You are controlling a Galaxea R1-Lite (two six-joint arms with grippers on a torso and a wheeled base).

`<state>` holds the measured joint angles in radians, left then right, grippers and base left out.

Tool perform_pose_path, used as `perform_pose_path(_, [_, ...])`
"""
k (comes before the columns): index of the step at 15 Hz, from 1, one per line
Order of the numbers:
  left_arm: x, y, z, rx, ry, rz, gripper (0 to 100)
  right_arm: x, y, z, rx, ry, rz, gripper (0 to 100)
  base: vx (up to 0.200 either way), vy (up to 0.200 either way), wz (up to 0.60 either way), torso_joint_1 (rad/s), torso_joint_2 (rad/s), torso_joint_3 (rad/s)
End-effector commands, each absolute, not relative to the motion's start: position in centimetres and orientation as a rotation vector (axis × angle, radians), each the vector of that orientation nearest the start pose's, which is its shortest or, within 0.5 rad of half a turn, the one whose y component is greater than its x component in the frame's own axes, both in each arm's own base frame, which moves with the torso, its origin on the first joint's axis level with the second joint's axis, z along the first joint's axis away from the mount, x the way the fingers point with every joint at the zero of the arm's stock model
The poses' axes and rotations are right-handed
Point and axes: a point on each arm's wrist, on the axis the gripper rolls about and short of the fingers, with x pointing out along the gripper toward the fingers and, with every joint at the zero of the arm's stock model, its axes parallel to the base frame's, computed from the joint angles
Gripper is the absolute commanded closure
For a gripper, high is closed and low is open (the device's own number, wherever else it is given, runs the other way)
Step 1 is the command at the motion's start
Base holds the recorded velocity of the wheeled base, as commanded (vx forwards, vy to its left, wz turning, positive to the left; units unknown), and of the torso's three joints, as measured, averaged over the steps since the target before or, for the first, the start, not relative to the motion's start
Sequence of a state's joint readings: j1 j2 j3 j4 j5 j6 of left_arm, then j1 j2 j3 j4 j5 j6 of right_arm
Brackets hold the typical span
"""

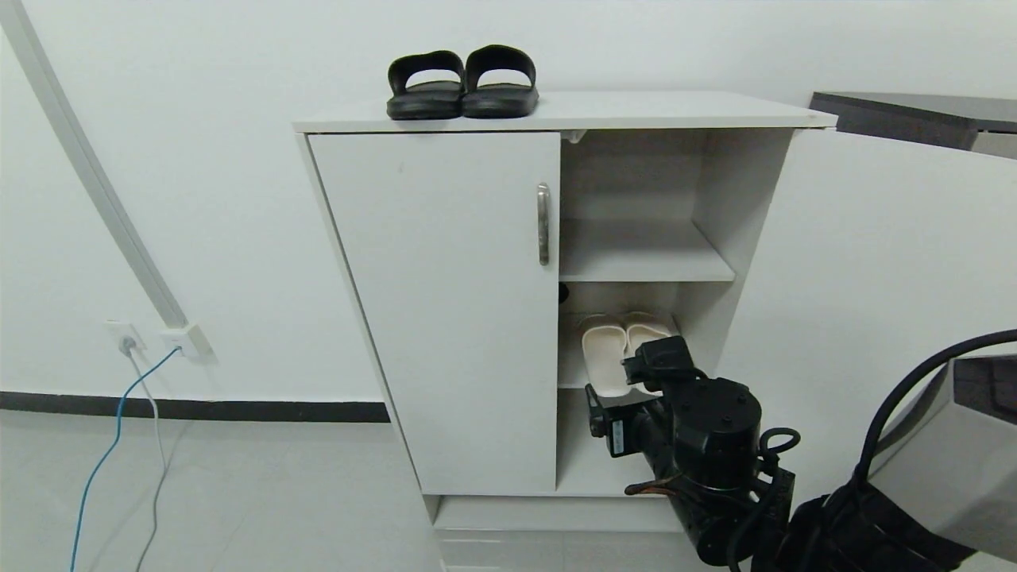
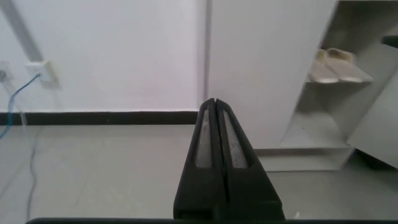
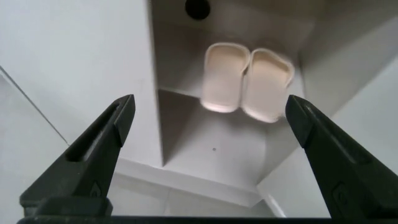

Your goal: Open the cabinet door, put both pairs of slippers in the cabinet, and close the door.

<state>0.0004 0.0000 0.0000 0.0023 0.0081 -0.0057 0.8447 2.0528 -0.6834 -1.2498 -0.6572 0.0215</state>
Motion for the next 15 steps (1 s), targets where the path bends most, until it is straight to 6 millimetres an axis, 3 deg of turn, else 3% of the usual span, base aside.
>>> perform_pose_path(1, [-2.27,0.02,7.52,-0.006,0.005,0.011,100,23.8,25.0,9.77,-0.06,0.088,0.192,0,0.0,0.2,0.0,0.002,0.0,0.002])
perform_pose_path(6, [-2.27,0.02,7.54,-0.008,0.003,0.011,100,23.77,24.97,9.78,-0.056,0.085,0.192,0,0.0,0.2,0.0,0.002,0.0,0.002])
perform_pose_path(15, [-2.27,0.02,7.54,-0.009,0.003,0.011,100,23.69,24.13,9.81,-0.087,0.01,0.189,0,0.0,0.0,0.0,0.0,0.0,0.0])
